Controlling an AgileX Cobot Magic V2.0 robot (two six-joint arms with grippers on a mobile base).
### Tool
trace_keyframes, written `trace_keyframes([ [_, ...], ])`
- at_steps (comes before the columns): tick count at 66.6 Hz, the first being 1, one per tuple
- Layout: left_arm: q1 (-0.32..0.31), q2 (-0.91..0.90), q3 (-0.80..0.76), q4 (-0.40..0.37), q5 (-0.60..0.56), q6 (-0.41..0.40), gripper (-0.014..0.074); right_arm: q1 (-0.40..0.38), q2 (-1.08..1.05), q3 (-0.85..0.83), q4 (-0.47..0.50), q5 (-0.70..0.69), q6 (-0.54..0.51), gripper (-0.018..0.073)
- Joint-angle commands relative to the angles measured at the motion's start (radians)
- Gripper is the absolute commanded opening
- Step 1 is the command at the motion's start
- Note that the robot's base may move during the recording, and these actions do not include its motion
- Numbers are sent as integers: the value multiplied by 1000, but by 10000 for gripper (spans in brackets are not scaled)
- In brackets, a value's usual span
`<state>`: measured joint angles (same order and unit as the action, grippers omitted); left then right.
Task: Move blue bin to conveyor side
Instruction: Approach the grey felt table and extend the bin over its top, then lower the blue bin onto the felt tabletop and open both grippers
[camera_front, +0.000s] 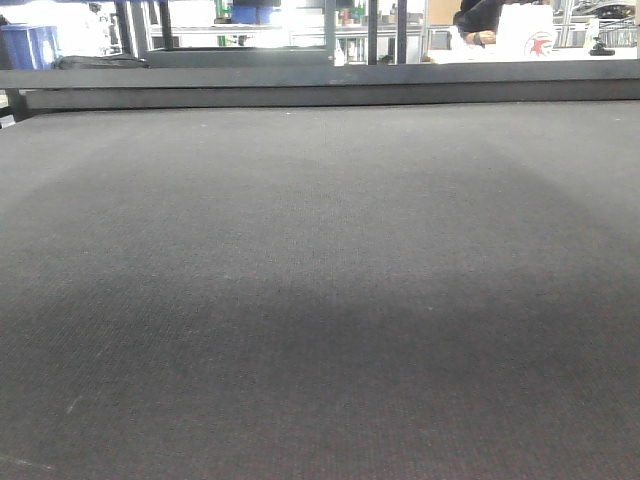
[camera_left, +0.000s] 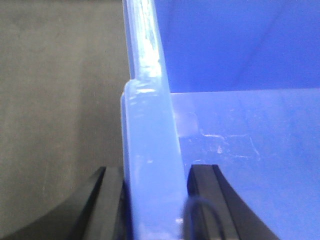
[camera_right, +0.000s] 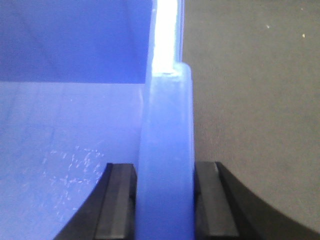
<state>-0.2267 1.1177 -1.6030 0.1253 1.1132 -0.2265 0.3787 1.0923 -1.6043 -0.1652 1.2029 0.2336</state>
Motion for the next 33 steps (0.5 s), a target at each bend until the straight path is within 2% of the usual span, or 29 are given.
trace_keyframes([
  [1,-8,7,-42,2,-141,25,-9,0,-8,-22,-13,-149,-18,-71],
  [22,-8,190,-58,65,-173,25,-3,0,158,-22,-13,-204,-18,-71],
  [33,14,278,-49,57,-175,25,-3,0,276,-22,-13,-201,-18,-71],
])
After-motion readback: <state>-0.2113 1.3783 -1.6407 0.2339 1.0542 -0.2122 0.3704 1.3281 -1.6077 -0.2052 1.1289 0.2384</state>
